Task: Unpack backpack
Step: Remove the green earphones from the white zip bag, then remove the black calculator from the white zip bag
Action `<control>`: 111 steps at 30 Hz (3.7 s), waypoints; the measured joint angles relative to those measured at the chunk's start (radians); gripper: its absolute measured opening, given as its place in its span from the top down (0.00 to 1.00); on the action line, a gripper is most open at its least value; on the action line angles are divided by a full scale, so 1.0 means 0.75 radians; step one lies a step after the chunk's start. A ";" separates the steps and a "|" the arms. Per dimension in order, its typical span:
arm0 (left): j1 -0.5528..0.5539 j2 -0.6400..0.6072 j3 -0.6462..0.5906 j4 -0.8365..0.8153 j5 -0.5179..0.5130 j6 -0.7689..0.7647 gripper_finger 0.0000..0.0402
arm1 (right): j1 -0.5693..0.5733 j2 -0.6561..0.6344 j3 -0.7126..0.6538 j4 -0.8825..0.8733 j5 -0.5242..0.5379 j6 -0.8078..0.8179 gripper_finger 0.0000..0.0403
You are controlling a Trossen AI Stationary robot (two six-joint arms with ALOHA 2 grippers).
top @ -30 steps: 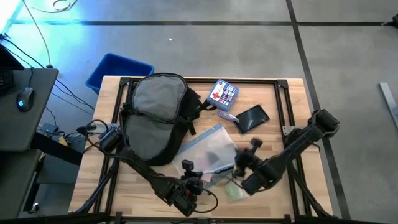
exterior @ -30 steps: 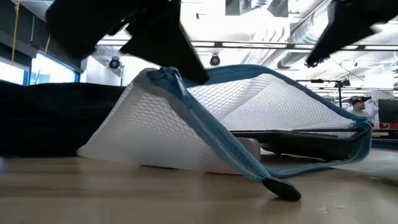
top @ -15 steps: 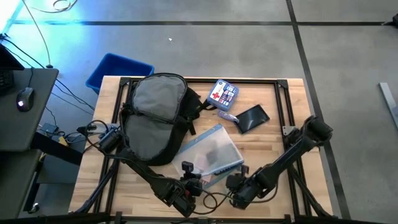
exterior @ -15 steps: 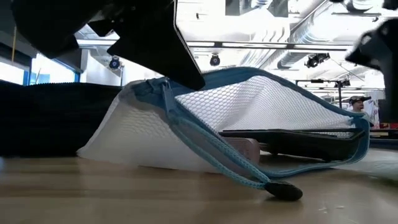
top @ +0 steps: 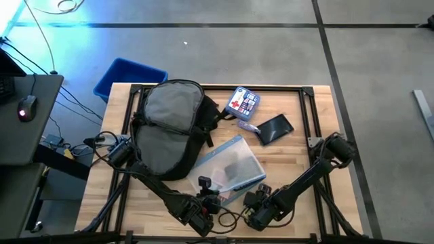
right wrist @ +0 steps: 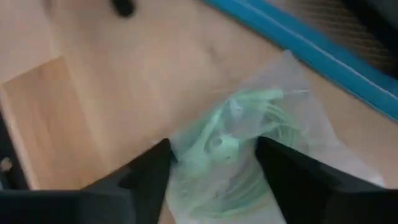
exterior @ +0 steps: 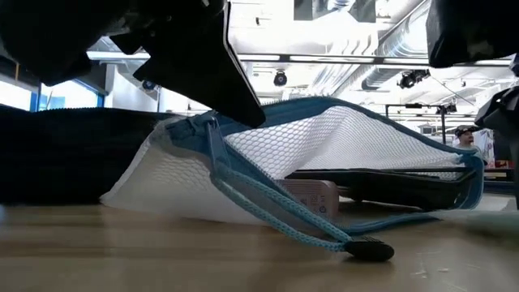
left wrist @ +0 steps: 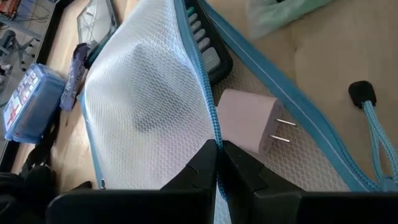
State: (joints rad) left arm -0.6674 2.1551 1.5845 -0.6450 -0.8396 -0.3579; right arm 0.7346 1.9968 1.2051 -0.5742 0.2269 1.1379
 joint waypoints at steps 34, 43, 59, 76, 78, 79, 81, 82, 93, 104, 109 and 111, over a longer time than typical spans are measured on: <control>0.001 0.014 -0.001 0.031 0.007 -0.014 1.00 | -0.870 -0.426 -0.015 -0.302 0.856 -0.501 0.68; -0.001 0.015 0.000 0.030 0.010 -0.024 1.00 | -0.846 -0.428 -0.015 -0.293 0.830 -0.645 0.46; -0.012 0.016 0.000 0.028 -0.018 -0.024 1.00 | 0.199 -0.135 -0.009 0.241 0.678 -0.861 0.44; -0.011 0.016 0.000 0.028 -0.020 -0.036 1.00 | 0.015 0.172 0.021 0.217 1.025 -0.935 0.44; -0.011 0.016 0.000 0.029 -0.020 -0.037 1.00 | -0.012 0.171 0.022 0.209 0.966 -0.953 0.44; -0.011 0.016 -0.001 0.029 -0.019 -0.038 1.00 | -0.028 0.170 0.023 0.202 0.927 -0.957 0.44; -0.011 0.016 -0.001 0.029 -0.019 -0.042 1.00 | -0.056 0.169 0.023 0.174 0.889 -0.955 0.44; -0.011 0.016 -0.001 0.029 -0.019 -0.042 1.00 | -0.069 0.169 0.023 0.157 0.871 -0.956 0.44; -0.008 0.017 -0.001 0.026 -0.021 -0.042 1.00 | -0.178 0.172 0.022 -0.133 0.843 -0.684 0.47; -0.013 0.017 -0.001 0.030 -0.010 -0.045 1.00 | -0.150 0.186 0.144 -0.486 1.023 -0.481 0.92; -0.012 0.017 -0.001 0.029 -0.024 -0.050 1.00 | -0.077 0.187 0.322 -0.756 0.925 -0.320 0.92; -0.012 0.017 -0.001 0.024 -0.054 -0.078 1.00 | -0.042 0.187 0.384 -0.791 0.873 -0.340 0.92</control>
State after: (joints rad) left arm -0.6765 2.1677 1.5841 -0.6268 -0.8798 -0.4163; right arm 0.7034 2.1368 1.4927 -1.1675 0.8818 0.8831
